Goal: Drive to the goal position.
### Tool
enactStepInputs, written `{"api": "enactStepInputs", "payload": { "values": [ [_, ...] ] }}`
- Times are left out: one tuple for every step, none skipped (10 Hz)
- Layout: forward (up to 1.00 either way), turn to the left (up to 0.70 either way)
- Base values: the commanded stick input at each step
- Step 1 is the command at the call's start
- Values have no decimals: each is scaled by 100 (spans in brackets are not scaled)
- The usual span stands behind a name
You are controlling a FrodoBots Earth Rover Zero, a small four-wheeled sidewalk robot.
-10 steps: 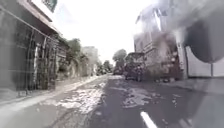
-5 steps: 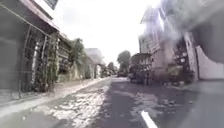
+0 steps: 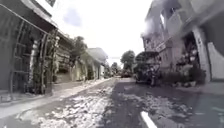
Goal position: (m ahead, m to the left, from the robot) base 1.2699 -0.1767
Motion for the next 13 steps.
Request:
{"api": "enactStepInputs", "payload": {
  "values": [
    [85, 0],
    [85, 0],
    [85, 0],
    [85, 0],
    [85, 0],
    [85, 0],
    [85, 0],
    [85, 0],
    [85, 0],
    [85, 0],
    [85, 0],
    [85, 0],
    [85, 0]
  ]
}}
